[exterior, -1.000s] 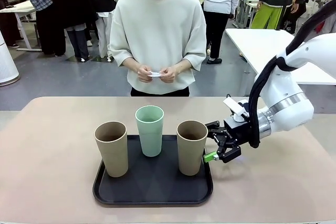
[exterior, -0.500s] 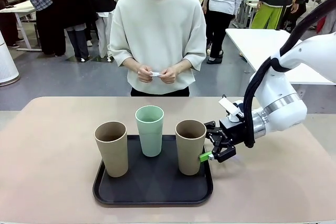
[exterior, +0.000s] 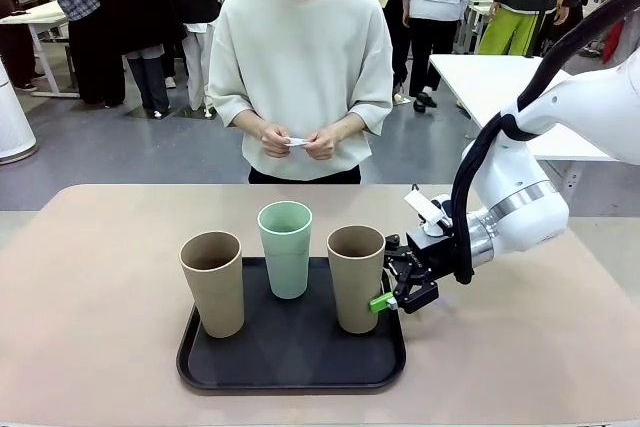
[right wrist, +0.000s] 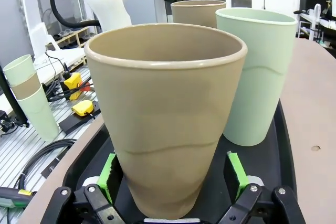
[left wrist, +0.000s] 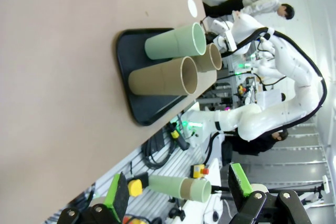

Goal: Place coasters on the table and set cups on them.
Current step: Pick up one Reusable plastic cup and place it on a coaster set by the human.

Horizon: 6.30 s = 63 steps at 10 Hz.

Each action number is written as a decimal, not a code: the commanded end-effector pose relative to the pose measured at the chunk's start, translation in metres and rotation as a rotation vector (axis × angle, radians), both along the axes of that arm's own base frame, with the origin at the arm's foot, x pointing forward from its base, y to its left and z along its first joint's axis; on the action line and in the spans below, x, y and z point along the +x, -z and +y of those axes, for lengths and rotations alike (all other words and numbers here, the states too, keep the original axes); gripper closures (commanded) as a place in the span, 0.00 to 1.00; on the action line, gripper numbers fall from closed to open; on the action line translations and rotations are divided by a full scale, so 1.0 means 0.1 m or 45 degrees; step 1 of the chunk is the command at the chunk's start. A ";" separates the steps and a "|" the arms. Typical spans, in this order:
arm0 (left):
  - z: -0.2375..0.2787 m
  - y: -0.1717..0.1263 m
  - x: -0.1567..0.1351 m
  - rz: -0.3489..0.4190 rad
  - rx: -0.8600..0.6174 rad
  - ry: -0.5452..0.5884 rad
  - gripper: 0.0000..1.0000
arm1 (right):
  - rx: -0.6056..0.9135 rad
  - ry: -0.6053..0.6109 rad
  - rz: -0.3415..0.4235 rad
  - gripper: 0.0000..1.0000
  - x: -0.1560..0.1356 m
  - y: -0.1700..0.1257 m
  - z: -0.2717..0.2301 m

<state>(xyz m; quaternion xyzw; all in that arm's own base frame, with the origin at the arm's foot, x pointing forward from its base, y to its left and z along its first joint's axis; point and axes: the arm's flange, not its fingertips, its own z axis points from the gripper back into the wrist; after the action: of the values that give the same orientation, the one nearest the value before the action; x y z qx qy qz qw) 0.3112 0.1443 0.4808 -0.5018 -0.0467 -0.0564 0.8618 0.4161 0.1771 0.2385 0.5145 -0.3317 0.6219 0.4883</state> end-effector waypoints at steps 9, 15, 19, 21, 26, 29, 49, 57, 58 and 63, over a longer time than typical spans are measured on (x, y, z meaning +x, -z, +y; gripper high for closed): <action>0.01 -0.01 -0.01 -0.009 -0.011 0.004 0.00 | 0.006 -0.064 0.006 0.00 -0.09 0.02 0.18; 0.01 -0.01 -0.01 -0.009 -0.011 0.004 0.00 | 0.005 -0.103 0.022 1.00 -0.13 0.02 0.20; 0.01 -0.01 -0.01 -0.009 -0.011 0.004 0.00 | 0.008 -0.016 -0.029 0.76 -0.18 -0.17 0.11; 0.01 -0.01 -0.01 -0.009 -0.011 0.004 0.00 | 0.046 0.075 -0.055 0.76 -0.26 -0.63 -0.09; 0.01 -0.01 -0.01 -0.009 -0.011 0.004 0.00 | 0.044 0.301 -0.054 0.76 -0.49 -1.82 -0.41; 0.01 -0.01 -0.01 -0.009 -0.011 0.004 0.00 | 0.024 0.252 -0.076 0.76 -0.43 -1.91 -0.48; 0.01 -0.01 -0.01 -0.009 -0.011 0.004 0.00 | 0.011 0.383 -0.087 0.18 0.97 -1.99 -3.03; 0.01 -0.01 -0.01 -0.009 -0.011 0.004 0.00 | 0.063 0.376 0.050 0.18 1.86 -1.20 -3.38; 0.01 -0.01 -0.01 -0.009 -0.011 0.004 0.00 | 0.067 0.370 0.059 0.18 1.91 -1.10 -3.39; 0.01 -0.01 -0.01 -0.009 -0.011 0.004 0.00 | 0.064 0.266 0.183 0.18 1.96 -0.77 -3.28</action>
<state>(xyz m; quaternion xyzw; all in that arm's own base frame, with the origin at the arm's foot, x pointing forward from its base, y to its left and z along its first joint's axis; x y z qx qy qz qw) 0.3115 0.1441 0.4807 -0.5015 -0.0464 -0.0561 0.8621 0.6072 -0.1504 0.3113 0.5173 -0.3823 0.5200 0.5620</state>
